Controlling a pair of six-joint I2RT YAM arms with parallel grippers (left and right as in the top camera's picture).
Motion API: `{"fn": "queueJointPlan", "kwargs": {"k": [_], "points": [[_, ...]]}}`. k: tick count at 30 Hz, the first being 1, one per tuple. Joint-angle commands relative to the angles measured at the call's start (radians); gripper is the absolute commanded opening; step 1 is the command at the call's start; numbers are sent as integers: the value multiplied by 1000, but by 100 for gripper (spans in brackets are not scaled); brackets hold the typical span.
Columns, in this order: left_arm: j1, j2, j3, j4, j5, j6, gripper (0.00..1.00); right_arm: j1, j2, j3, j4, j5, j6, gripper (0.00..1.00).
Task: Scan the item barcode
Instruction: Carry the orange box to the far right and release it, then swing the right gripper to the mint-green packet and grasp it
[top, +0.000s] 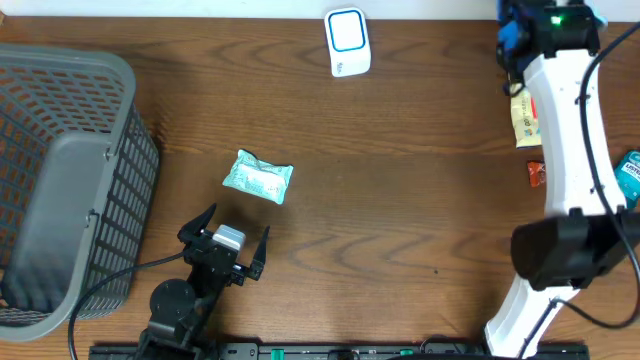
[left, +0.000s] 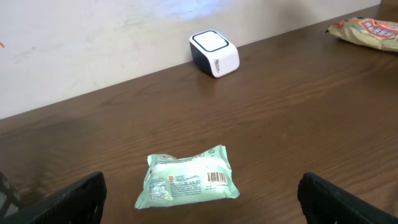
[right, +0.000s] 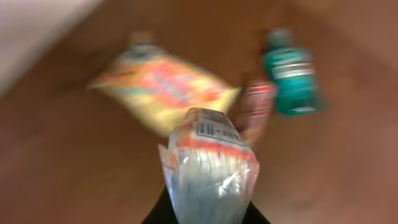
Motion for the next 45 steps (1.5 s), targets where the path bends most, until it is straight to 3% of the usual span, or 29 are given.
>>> {"fn": "queueJointPlan", "kwargs": {"k": [1,8,9,11,12,13,21,30,34,45], "points": [[-4,-2,-17,-24,6,-13,98,-90,68,-122,-11,147,72,4],[-4,-2,-17,-24,6,-13,98,-257,83,-387,31,86,259,15],[-4,-2,-17,-24,6,-13,98,-276,83,-410,47,86,258,20],[-4,-2,-17,-24,6,-13,98,-312,83,-433,65,83,258,55],[-4,-2,-17,-24,6,-13,98,-326,83,-431,67,64,258,84],[-4,-2,-17,-24,6,-13,98,-337,82,-426,74,33,253,94],[-4,-2,-17,-24,6,-13,98,-334,79,-218,57,-413,-26,99],[-4,-2,-17,-24,6,-13,98,-214,78,-129,-27,-465,105,99],[-4,-2,-17,-24,6,-13,98,-183,78,-129,-26,-543,80,99],[-4,-2,-17,-24,6,-13,98,61,108,-130,187,-1287,-731,99]]}}
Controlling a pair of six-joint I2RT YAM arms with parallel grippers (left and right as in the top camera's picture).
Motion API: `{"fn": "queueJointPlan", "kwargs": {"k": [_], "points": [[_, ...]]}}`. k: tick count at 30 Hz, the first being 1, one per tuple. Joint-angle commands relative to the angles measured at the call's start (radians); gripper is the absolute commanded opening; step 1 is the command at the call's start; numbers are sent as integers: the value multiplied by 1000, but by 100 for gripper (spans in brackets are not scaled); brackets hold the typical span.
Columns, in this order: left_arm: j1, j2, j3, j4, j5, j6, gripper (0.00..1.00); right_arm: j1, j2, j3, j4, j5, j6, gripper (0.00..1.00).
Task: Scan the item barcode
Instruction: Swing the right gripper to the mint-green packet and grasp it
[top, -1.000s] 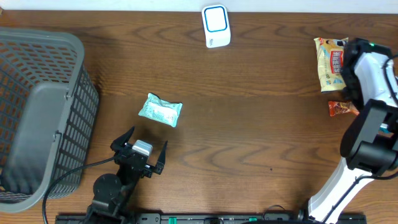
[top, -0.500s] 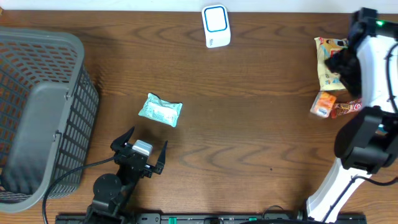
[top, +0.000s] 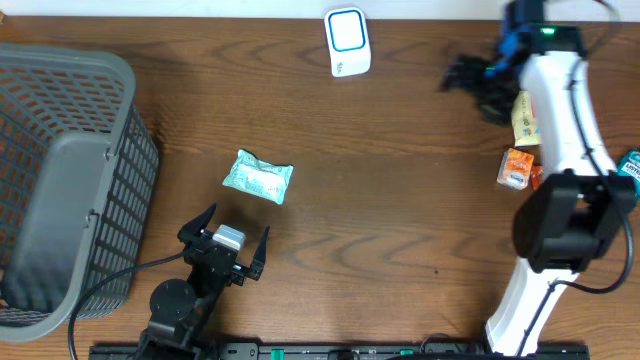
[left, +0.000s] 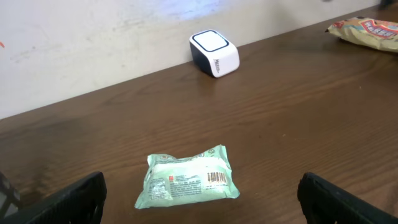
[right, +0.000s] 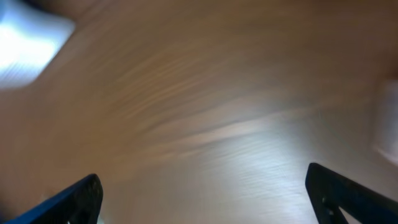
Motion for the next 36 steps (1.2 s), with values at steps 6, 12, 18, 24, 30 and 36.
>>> {"fn": "queueJointPlan", "kwargs": {"k": [6,12,18,24,30,36], "points": [[-4,-2,-17,-23,6,-13,98,300,92,11,72,-340,-511,88],[-4,-2,-17,-23,6,-13,98,483,190,11,218,-149,-512,85],[-4,-2,-17,-23,6,-13,98,607,245,11,389,-164,-655,99],[-4,-2,-17,-23,6,-13,98,663,250,11,486,-185,-729,99],[-4,-2,-17,-23,6,-13,98,666,275,11,494,-277,-759,98],[-4,-2,-17,-23,6,-13,98,670,330,11,502,-298,-765,95]]}}
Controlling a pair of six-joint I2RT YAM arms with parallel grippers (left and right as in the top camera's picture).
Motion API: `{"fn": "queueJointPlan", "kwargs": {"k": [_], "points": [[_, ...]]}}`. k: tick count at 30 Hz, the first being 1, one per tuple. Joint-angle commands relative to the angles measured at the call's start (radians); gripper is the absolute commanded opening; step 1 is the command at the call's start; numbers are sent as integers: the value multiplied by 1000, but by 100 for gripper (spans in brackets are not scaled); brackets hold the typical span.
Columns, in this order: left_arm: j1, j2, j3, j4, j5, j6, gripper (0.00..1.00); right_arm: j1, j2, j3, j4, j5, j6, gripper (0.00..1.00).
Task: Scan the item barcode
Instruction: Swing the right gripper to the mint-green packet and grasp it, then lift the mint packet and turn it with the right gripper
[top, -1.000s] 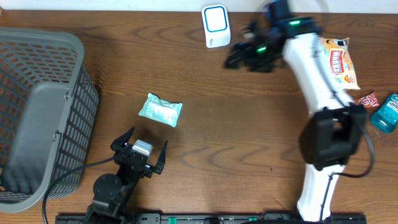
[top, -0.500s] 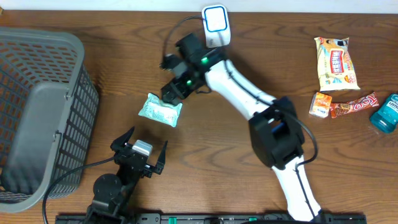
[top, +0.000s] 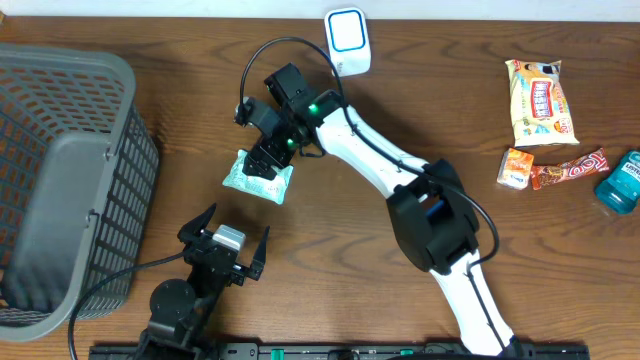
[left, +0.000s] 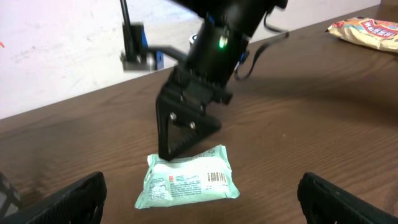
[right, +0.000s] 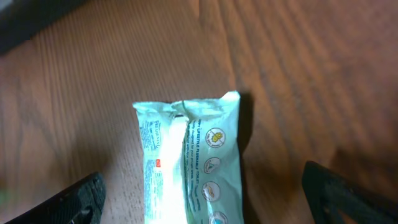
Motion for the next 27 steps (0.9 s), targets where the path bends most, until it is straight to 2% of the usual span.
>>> {"fn": "queueJointPlan", "kwargs": {"k": [1,3,4,7,9,13,18,27], "points": [[-4,-2,-17,-24,6,-13,98,4,59,11,-2,-40,-28,95],[-4,-2,-17,-24,6,-13,98,11,74,11,-8,-39,-28,93],[-4,-2,-17,-24,6,-13,98,16,82,11,-13,-39,-28,88],[-4,-2,-17,-24,6,-13,98,25,88,11,-41,-21,-29,59],[-4,-2,-17,-24,6,-13,98,27,88,11,-73,29,-29,44],[-4,-2,-17,-24,6,-13,98,26,88,11,-123,247,-10,1],[-4,-2,-17,-24,6,-13,98,-14,79,11,-169,466,197,1],[-4,-2,-17,-24,6,-13,98,-165,45,11,-377,603,562,2]]}}
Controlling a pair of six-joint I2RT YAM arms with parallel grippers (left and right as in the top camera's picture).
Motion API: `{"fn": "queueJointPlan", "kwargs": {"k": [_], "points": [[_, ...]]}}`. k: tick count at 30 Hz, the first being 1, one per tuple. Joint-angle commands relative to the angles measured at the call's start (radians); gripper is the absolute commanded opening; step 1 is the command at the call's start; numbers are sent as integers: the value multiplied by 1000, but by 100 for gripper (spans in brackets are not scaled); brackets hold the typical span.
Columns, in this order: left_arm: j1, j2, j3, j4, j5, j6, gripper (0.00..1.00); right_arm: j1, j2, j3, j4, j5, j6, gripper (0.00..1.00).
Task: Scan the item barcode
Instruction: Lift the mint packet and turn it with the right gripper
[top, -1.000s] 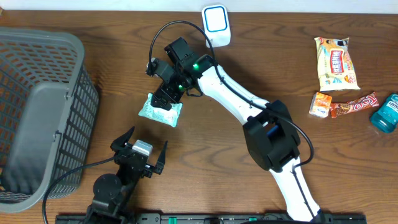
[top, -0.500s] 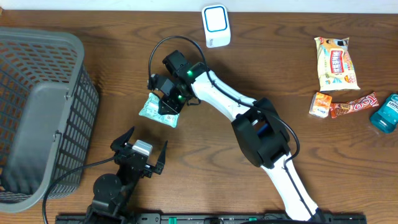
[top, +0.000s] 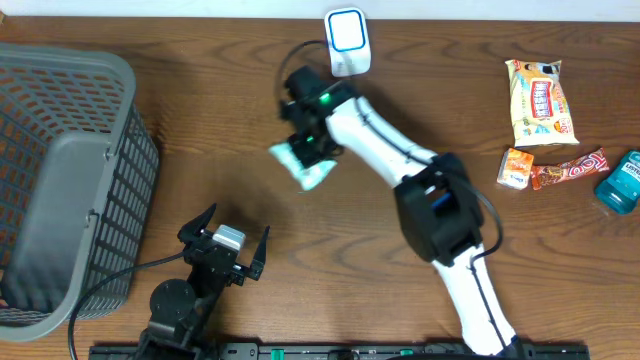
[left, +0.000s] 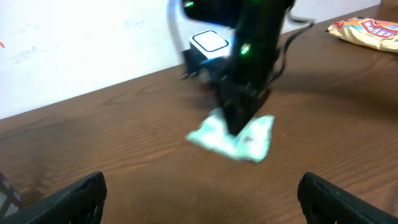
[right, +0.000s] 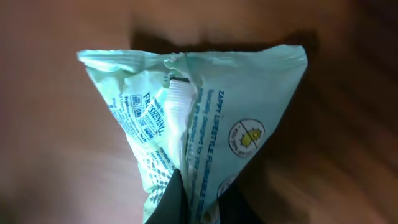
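A mint-green wipes pack hangs off the table with my right gripper shut on it. In the right wrist view the pack fills the frame, pinched at its lower end by the dark fingers. The left wrist view has the pack blurred below the right arm, with the white barcode scanner behind it. From overhead, the scanner stands at the table's far edge, a short way beyond the pack. My left gripper rests open near the front edge, nothing between its fingers.
A grey mesh basket fills the left side. At the far right lie a yellow snack bag, a small orange box, a red bar and a teal bottle.
My right gripper, open over the green pack as it lay on the table, has shut on it. The pack is now lifted and shifted right, toward the scanner. The left arm is unchanged.
My right gripper first held a clear-wrapped item over the snacks at the far right. Then it was open near the scanner, the orange box lying by the snacks. Then it hovered open over the green pack, which it now holds lifted.
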Motion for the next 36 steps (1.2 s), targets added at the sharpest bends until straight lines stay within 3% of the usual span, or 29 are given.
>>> {"fn": "queueJointPlan", "kwargs": {"k": [1,6,7,8,14,16,17,18,25,30,36], "points": [[-4,-2,-17,-24,6,-13,98,-92,24,-22,-76,245,215,2],[-4,-2,-17,-24,6,-13,98,-126,18,-23,-161,220,244,3],[-4,-2,-17,-24,6,-13,98,-127,12,-23,-165,218,244,19],[-4,-2,-17,-24,6,-13,98,-128,2,-23,-169,211,244,25],[-4,-2,-17,-24,6,-13,98,-131,-132,-23,-193,202,244,42],[-4,-2,-17,-24,6,-13,98,-133,-197,-23,-216,227,244,67],[-4,-2,-17,-24,6,-13,98,-133,-235,-23,-229,243,245,88],[-4,-2,-17,-24,6,-13,98,-132,-271,-23,-237,262,244,99],[-4,-2,-17,-24,6,-13,98,-165,-390,-23,-192,278,183,99],[-4,-2,-17,-24,6,-13,98,-242,-322,-56,-122,-116,-183,99],[-4,-2,-17,-24,6,-13,98,-301,-145,-64,-46,-305,-304,99]]}}
